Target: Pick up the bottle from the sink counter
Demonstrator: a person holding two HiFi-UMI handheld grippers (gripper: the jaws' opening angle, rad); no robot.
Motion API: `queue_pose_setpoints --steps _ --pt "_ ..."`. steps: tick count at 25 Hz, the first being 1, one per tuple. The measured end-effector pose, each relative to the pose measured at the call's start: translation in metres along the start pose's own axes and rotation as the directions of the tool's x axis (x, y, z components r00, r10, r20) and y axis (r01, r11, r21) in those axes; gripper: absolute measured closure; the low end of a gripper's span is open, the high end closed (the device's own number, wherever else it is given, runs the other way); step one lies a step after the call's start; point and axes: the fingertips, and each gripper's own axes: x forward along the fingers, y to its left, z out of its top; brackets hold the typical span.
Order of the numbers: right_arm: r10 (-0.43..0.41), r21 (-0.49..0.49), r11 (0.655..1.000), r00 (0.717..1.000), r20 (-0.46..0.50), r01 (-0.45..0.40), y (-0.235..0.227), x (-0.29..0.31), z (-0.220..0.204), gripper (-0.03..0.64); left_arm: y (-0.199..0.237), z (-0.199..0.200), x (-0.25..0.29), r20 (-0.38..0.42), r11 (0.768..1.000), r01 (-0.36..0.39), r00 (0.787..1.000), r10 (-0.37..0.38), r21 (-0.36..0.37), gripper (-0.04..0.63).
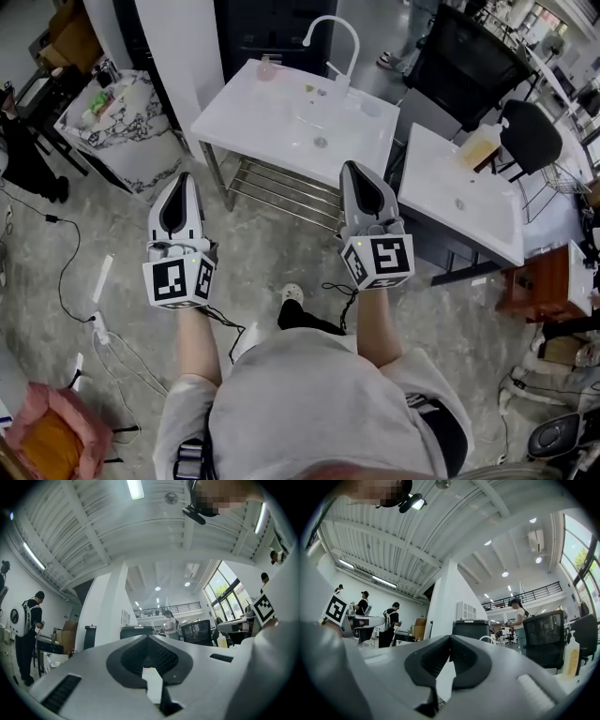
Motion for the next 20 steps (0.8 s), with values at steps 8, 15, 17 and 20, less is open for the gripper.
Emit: queue_pose_setpoints --steps 8,15,17,20 --pt "0.033 0.001 0.999 0.999 0.008 -0.033 -0.042 0.082 -0.011 0.606 0.01 -0.012 0.085 0.012 1.0 -0.023 1.0 0.023 0.0 0.586" --pt "0.057 0.006 0.998 0.998 0.009 -0.057 -0.077 0.131 -0.029 0.606 0.009 -0.027 0.143 0.017 0.999 -0.034 0.999 0.034 0.007 0.586" --pt "0.066 0.009 0.998 0.998 0.004 -0.066 -0.082 0.141 -0.035 0.606 0.01 -0.031 0.153 0.015 0.999 -0.037 0.999 0.037 0.007 0.586" --pt "0.084 0.014 0.996 0.996 -0.006 -0.084 -0.083 0.156 -0.044 0.606 0.014 -0.038 0.165 0.002 0.999 -0.043 0.999 0.043 0.009 0.588"
